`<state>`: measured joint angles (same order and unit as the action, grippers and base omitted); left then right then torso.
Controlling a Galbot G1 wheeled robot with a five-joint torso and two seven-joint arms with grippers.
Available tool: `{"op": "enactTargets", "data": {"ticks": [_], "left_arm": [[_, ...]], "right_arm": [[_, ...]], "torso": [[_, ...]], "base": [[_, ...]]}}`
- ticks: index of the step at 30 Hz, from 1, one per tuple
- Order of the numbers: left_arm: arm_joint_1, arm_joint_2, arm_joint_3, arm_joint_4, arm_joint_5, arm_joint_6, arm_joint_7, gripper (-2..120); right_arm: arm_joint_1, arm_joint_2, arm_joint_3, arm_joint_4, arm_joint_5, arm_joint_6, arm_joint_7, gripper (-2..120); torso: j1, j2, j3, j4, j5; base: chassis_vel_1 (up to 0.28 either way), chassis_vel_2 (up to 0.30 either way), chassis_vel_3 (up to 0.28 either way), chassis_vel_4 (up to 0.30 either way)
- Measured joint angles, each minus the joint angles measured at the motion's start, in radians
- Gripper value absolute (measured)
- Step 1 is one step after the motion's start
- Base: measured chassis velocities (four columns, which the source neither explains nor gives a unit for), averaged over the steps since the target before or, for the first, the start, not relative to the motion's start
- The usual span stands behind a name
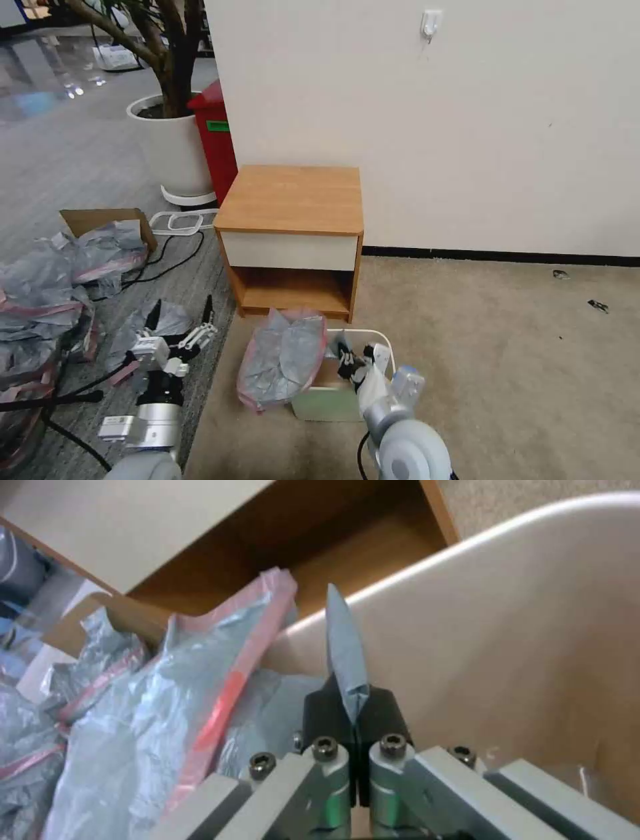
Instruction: Pick up the garbage bag from the table and place it over the trash can.
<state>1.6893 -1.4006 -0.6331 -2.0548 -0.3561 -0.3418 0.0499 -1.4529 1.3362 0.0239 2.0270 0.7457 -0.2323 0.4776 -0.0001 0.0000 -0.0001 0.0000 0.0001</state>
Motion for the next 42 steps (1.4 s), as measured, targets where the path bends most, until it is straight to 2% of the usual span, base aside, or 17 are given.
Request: {"op": "enactTargets", "data": {"ticks": [11,14,16,19,23,26,27,28,30,32,33,34,35,37,39,40,42], "left_arm": [[0.008,0.007,-0.006,-0.009,0.002,0.000,0.001,100],[0.013,0.012,0.004,-0.017,0.016,0.006,0.003,100],[0.014,0.013,0.007,-0.018,0.018,0.007,0.003,100],[0.016,0.013,0.024,-0.015,0.036,0.006,0.004,100],[0.019,0.010,0.036,-0.016,0.044,0.007,0.004,100],[0.019,0.013,0.054,-0.022,0.055,0.019,0.004,100],[0.019,0.013,0.054,-0.022,0.055,0.019,0.004,100],[0.025,0.023,0.064,-0.033,0.052,0.040,0.008,100],[0.034,0.033,0.071,-0.048,0.035,0.067,0.027,100],[0.065,0.061,0.083,-0.091,-0.039,0.167,0.102,100],[0.065,0.061,0.083,-0.091,-0.039,0.167,0.102,100],[0.082,0.081,0.092,-0.114,-0.090,0.219,0.149,100],[0.086,0.091,0.099,-0.116,-0.108,0.227,0.174,100],[0.086,0.101,0.109,-0.110,-0.114,0.214,0.197,100],[0.065,0.120,0.135,-0.076,-0.091,0.142,0.216,100],[0.065,0.120,0.135,-0.076,-0.091,0.142,0.216,100],[0.052,0.133,0.163,-0.078,-0.054,0.135,0.167,100]], "right_arm": [[-0.014,0.003,0.014,0.013,-0.057,-0.011,-0.010,1],[-0.031,-0.003,0.019,0.020,-0.084,-0.016,-0.008,15],[-0.033,-0.004,0.021,0.022,-0.086,-0.016,-0.007,19],[-0.045,-0.005,0.029,0.025,-0.106,-0.016,0.000,34],[-0.053,-0.004,0.028,0.029,-0.119,-0.016,0.004,43],[-0.063,-0.005,0.025,0.041,-0.158,-0.006,0.005,58],[-0.063,-0.005,0.025,0.041,-0.158,-0.006,0.005,58],[-0.070,-0.009,0.028,0.053,-0.180,0.004,0.003,65],[-0.077,-0.012,0.033,0.063,-0.200,0.015,-0.004,69],[-0.092,-0.018,0.048,0.085,-0.236,0.039,-0.017,80],[-0.092,-0.018,0.048,0.085,-0.236,0.039,-0.017,80],[-0.100,-0.018,0.062,0.099,-0.258,0.057,-0.025,86],[-0.105,-0.018,0.071,0.108,-0.270,0.069,-0.030,89],[-0.110,-0.018,0.082,0.116,-0.282,0.081,-0.036,92],[-0.122,-0.012,0.106,0.137,-0.300,0.107,-0.046,100],[-0.122,-0.012,0.106,0.137,-0.300,0.107,-0.046,100],[-0.135,-0.002,0.120,0.143,-0.318,0.133,-0.055,100]], "torso": [[0.000,0.000,0.000,0.0001,-0.0001],[0.000,0.000,0.000,0.0000,0.0000],[0.000,0.000,0.000,0.0000,0.0000],[0.000,0.000,0.000,0.0001,0.0000],[0.000,0.000,0.000,0.0001,0.0000],[0.000,0.000,0.000,0.0001,-0.0001],[0.000,0.000,0.000,0.0001,-0.0001],[0.000,0.000,0.000,0.0000,-0.0001],[0.000,0.000,0.000,0.0001,-0.0001],[0.000,0.000,0.000,0.0001,-0.0001],[0.000,0.000,0.000,0.0001,-0.0001],[0.000,0.000,0.000,0.0000,0.0002],[0.000,0.000,0.000,0.0002,0.0002],[0.000,0.000,0.000,0.0001,0.0001],[0.000,0.000,0.000,0.0000,-0.0003],[0.000,0.000,0.000,0.0000,-0.0003],[0.000,0.000,0.000,0.0001,-0.0002]], "base": [[0.000,0.000,0.000,0.000],[0.000,0.000,0.000,0.000],[0.000,0.000,0.000,0.000],[0.000,0.000,0.000,0.000],[0.000,0.000,0.000,0.000],[0.000,0.000,0.000,0.000],[0.000,0.000,0.000,0.000],[0.000,0.000,0.000,0.000],[0.000,0.000,0.000,0.000],[0.000,0.000,0.000,0.000],[0.000,0.000,0.000,0.000],[0.000,0.000,0.000,0.000],[0.000,0.000,0.000,0.000],[0.000,0.000,0.000,0.000],[0.000,0.000,0.000,0.000],[0.000,0.000,0.000,0.000],[0.000,0.000,0.000,0.000]]}}
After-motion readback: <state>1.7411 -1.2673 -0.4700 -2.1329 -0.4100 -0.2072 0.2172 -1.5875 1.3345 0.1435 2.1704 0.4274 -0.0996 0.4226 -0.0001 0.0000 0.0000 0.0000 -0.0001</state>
